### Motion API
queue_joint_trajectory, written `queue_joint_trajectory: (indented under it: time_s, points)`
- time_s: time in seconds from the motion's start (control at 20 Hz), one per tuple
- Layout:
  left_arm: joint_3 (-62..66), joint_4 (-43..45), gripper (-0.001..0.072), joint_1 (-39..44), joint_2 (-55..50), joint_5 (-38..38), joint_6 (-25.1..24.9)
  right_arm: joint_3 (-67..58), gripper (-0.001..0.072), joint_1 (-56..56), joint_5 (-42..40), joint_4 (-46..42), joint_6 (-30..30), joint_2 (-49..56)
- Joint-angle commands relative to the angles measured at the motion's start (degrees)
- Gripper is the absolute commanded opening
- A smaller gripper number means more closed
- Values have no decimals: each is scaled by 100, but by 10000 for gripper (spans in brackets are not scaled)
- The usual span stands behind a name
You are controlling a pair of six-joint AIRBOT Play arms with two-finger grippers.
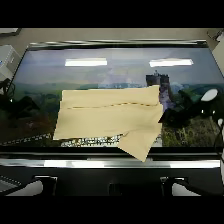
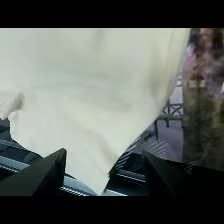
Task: Fold the clothes and pants, and hang the long-sleeved shirts on hangers.
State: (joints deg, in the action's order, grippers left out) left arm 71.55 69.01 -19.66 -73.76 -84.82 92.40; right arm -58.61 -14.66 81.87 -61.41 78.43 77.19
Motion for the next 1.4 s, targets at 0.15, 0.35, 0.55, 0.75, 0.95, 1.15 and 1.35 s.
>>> queue_joint_trajectory:
  time_s: [0.15,0.35,0.55,0.75,0.95,1.15,1.35]
  points:
    - [-1434,-780,551,-168,1156,192,-48,1832,554,-79,-807,732,396,-658]
    - [-1434,-1008,550,-168,1198,179,-48,2144,540,-79,-732,787,778,-660]
    - [-1434,-1126,551,-166,1198,177,-48,2406,540,-79,-898,992,778,-658]
    - [-1434,-1126,551,-168,1198,177,-46,2597,527,-4,-1202,1469,774,-658]
    - [-1434,-1126,551,-168,1198,168,-44,2603,521,809,-1578,1084,1178,-658]
    - [-1434,-1123,551,-168,1200,125,-48,2601,98,1086,-1891,977,1438,-660]
    - [-1506,-1091,510,-170,1200,232,-160,2601,35,1086,-1755,1043,1338,-745]
